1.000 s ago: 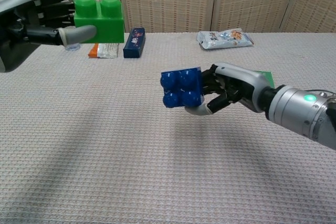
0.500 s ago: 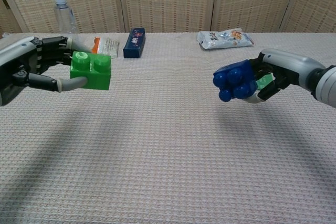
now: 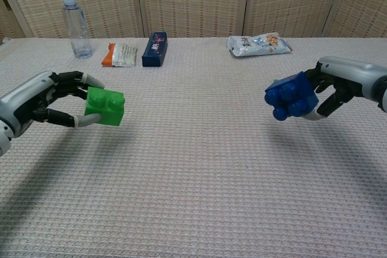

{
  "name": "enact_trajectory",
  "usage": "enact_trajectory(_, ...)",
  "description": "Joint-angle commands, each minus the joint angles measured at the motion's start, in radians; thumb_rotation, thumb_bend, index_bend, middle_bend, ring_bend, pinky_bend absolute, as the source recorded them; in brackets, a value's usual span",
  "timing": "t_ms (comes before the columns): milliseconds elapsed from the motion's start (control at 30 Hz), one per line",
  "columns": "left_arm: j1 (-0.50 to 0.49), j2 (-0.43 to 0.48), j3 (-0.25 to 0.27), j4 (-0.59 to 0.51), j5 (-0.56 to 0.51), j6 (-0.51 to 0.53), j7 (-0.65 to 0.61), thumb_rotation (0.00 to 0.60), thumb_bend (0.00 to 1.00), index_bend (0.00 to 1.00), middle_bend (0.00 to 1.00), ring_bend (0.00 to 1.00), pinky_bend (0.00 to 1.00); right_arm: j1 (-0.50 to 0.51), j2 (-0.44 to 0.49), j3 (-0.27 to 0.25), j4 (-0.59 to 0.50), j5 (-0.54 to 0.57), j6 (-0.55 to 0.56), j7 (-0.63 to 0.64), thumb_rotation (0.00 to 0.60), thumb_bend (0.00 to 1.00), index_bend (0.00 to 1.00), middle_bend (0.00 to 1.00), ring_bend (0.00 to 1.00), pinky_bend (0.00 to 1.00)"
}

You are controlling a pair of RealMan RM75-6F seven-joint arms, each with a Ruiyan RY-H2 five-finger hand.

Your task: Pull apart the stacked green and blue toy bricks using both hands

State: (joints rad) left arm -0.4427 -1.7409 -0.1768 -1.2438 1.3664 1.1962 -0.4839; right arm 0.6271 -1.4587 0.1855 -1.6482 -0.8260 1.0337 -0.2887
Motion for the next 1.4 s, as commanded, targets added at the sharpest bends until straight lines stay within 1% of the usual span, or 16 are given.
enact_trajectory(33,-0.013,-0.041,0.0,0.083,-0.003,-0.025,-0.048,0.6,0.47,0.69,0.86,0.35,0.01,0.002,0.01,-0.009,-0.016,0.007,0.007,-0.029,0.6,0.36,0.84,0.25,0.26,0.19)
enact_trajectory(233,-0.018,-0.049,-0.002,0.131,0.001,-0.031,-0.081,0.6,0.47,0.69,0.86,0.34,0.0,0.015,0.022,-0.034,-0.023,0.041,0.012,-0.118,0.6,0.36,0.84,0.24,0.25,0.19)
enact_trajectory(300,-0.02,-0.042,0.007,0.134,0.008,-0.041,-0.079,0.6,0.47,0.65,0.85,0.32,0.0,0.019,0.02,-0.033,-0.022,0.07,0.006,-0.13,0.6,0.36,0.84,0.22,0.23,0.19)
enact_trajectory(333,-0.022,-0.036,0.013,0.132,0.009,-0.052,-0.078,0.6,0.47,0.61,0.82,0.3,0.0,0.021,0.021,-0.032,-0.023,0.089,-0.002,-0.134,0.6,0.36,0.83,0.21,0.22,0.18)
enact_trajectory(400,-0.026,-0.016,0.022,0.111,0.005,-0.088,-0.092,0.6,0.46,0.52,0.69,0.23,0.0,0.033,0.033,-0.031,-0.036,0.152,-0.035,-0.15,0.6,0.36,0.77,0.16,0.17,0.16)
enact_trajectory(500,-0.039,0.03,0.041,0.076,0.009,-0.146,-0.098,0.6,0.43,0.4,0.42,0.1,0.0,0.058,0.059,-0.036,-0.055,0.214,-0.078,-0.179,0.6,0.36,0.49,0.04,0.06,0.06)
enact_trajectory(533,-0.043,0.04,0.046,0.069,0.013,-0.155,-0.094,0.6,0.41,0.34,0.32,0.05,0.0,0.063,0.064,-0.036,-0.06,0.223,-0.084,-0.183,0.6,0.36,0.34,0.01,0.02,0.02)
enact_trajectory(567,-0.045,0.05,0.051,0.061,0.017,-0.164,-0.092,0.6,0.39,0.29,0.24,0.02,0.0,0.067,0.069,-0.036,-0.064,0.226,-0.086,-0.185,0.6,0.36,0.22,0.0,0.0,0.01)
enact_trajectory(633,-0.05,0.068,0.057,0.043,0.019,-0.178,-0.082,0.6,0.36,0.23,0.15,0.0,0.0,0.07,0.075,-0.035,-0.071,0.221,-0.079,-0.184,0.6,0.36,0.09,0.0,0.0,0.0)
enact_trajectory(700,-0.053,0.079,0.059,0.028,0.018,-0.186,-0.07,0.6,0.35,0.16,0.09,0.0,0.0,0.072,0.084,-0.035,-0.083,0.216,-0.075,-0.18,0.6,0.36,0.02,0.0,0.0,0.0)
enact_trajectory(767,-0.054,0.083,0.056,0.017,0.016,-0.182,-0.06,0.6,0.33,0.11,0.05,0.0,0.0,0.074,0.098,-0.036,-0.099,0.21,-0.067,-0.181,0.6,0.36,0.0,0.0,0.0,0.0)
enact_trajectory(900,-0.06,0.091,0.058,0.001,0.029,-0.174,-0.043,0.6,0.29,0.06,0.0,0.0,0.0,0.072,0.137,-0.037,-0.144,0.198,-0.047,-0.182,0.6,0.36,0.0,0.0,0.0,0.0)
enact_trajectory(1100,-0.074,0.124,0.054,-0.046,0.061,-0.15,-0.006,0.6,0.29,0.03,0.0,0.0,0.0,0.066,0.244,-0.048,-0.24,0.137,-0.047,-0.181,0.6,0.36,0.0,0.0,0.0,0.0)
enact_trajectory(1233,-0.083,0.155,0.113,-0.022,0.164,-0.103,0.152,0.6,0.3,0.01,0.0,0.0,0.0,0.032,0.3,-0.069,-0.293,-0.041,-0.028,-0.14,0.6,0.36,0.0,0.0,0.0,0.0)
enact_trajectory(1333,-0.073,0.223,0.153,-0.06,0.216,-0.071,0.226,0.6,0.31,0.01,0.0,0.0,0.0,-0.026,0.334,-0.11,-0.329,-0.191,0.002,-0.076,0.6,0.36,0.0,0.0,0.0,0.0)
enact_trajectory(1400,-0.047,0.267,0.173,-0.087,0.245,-0.016,0.256,0.6,0.32,0.04,0.04,0.0,0.0,-0.074,0.347,-0.156,-0.323,-0.307,0.05,-0.067,0.6,0.36,0.0,0.0,0.0,0.0)
